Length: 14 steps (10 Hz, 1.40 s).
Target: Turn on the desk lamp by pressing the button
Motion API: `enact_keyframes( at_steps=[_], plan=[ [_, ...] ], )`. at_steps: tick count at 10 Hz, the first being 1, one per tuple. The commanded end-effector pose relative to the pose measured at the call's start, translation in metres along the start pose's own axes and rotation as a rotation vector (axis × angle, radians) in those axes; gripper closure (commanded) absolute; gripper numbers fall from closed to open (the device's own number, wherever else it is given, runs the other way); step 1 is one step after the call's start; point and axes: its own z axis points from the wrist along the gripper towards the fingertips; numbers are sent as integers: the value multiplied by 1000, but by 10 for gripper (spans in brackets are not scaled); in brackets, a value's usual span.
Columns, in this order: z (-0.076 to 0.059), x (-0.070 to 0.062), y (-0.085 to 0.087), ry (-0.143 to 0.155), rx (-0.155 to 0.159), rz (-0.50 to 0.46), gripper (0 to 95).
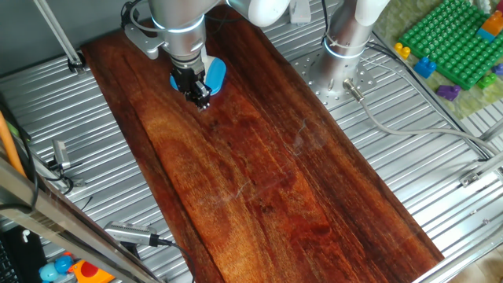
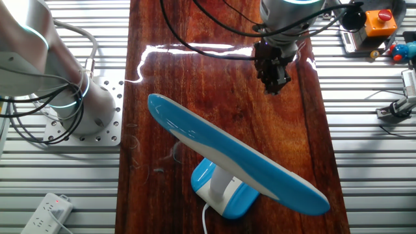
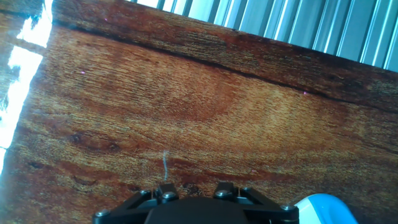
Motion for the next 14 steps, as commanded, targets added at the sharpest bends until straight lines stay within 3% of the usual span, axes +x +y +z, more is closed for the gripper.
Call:
enact_keyframes(
  at_steps=[1, 7, 9, 14],
  plan=[
    [0, -1, 0, 1, 0, -1, 570],
    [0, 0, 0, -3, -3, 6, 570],
    [0, 0, 0, 0, -3, 14, 950],
    [0, 0, 0, 1, -4, 20, 950]
  ],
)
